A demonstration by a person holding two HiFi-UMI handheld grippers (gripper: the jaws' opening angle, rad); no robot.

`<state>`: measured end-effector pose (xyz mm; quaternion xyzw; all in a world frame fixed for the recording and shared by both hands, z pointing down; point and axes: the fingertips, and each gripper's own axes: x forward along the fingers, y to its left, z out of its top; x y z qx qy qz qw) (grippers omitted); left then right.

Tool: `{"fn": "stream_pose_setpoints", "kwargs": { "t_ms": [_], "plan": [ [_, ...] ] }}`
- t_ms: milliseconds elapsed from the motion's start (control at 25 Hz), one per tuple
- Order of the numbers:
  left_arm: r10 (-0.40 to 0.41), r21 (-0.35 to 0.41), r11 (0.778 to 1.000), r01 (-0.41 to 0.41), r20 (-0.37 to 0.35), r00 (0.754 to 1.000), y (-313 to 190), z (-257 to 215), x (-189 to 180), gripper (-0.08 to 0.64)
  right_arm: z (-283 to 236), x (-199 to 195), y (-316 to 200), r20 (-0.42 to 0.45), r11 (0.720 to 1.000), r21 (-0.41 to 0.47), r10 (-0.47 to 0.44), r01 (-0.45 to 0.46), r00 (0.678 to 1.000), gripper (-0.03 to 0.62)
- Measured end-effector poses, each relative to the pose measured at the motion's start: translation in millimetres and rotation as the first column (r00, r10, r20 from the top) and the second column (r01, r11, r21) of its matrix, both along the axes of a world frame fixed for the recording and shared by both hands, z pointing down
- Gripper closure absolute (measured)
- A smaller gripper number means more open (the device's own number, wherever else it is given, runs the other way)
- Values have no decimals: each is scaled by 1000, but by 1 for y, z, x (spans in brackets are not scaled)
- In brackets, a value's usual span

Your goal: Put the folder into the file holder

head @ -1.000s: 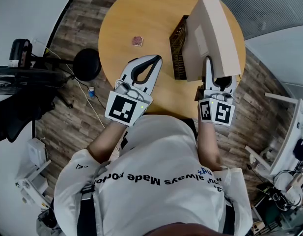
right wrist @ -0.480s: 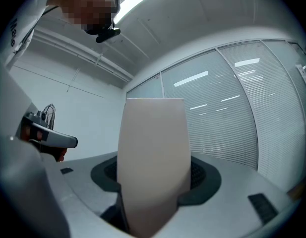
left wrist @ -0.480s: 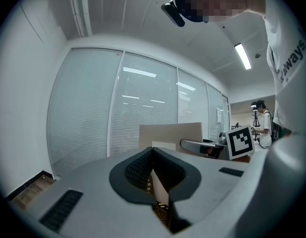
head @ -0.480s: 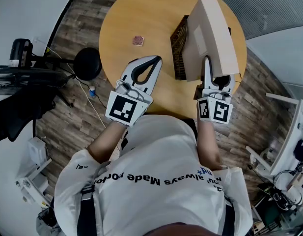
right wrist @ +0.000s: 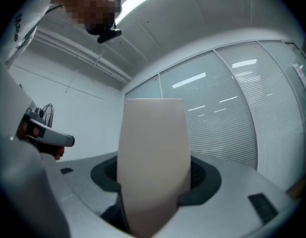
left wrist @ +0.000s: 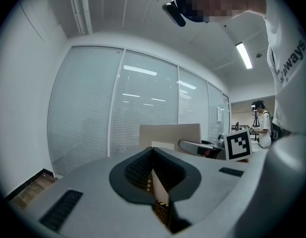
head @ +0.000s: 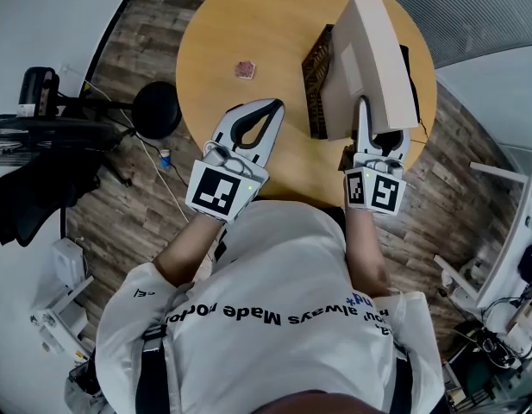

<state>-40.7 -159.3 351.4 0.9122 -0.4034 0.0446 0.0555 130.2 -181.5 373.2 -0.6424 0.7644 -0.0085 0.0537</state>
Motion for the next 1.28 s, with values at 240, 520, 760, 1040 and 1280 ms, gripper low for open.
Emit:
{"fn": "stream_pose_setpoints", "kwargs": {
  "t_ms": [240, 520, 760, 1040, 1280],
  "plan": [
    [1, -7, 1000, -1, 6, 1000, 1, 4, -1, 535, 5, 0, -2, 9, 1000, 9, 11, -11, 1000, 302],
    [-2, -25, 1000, 3, 19, 1000, 2, 7, -3, 536, 5, 1, -2, 24, 999, 30, 22, -23, 999, 301],
    [-1, -31, 1000, 2, 31, 1000, 3, 9, -4, 536, 5, 0, -3, 34, 998, 55, 30, -31, 999, 301],
    [-6, -26, 1000, 6, 14, 1000, 2, 6, -2, 535, 7, 0, -4, 34, 997, 73, 31, -34, 999, 302],
    [-1, -41, 999, 3, 36, 999, 3, 11, -3, 536, 6, 1, -3, 30, 995, 95, 36, -39, 999, 302]
  ]
}}
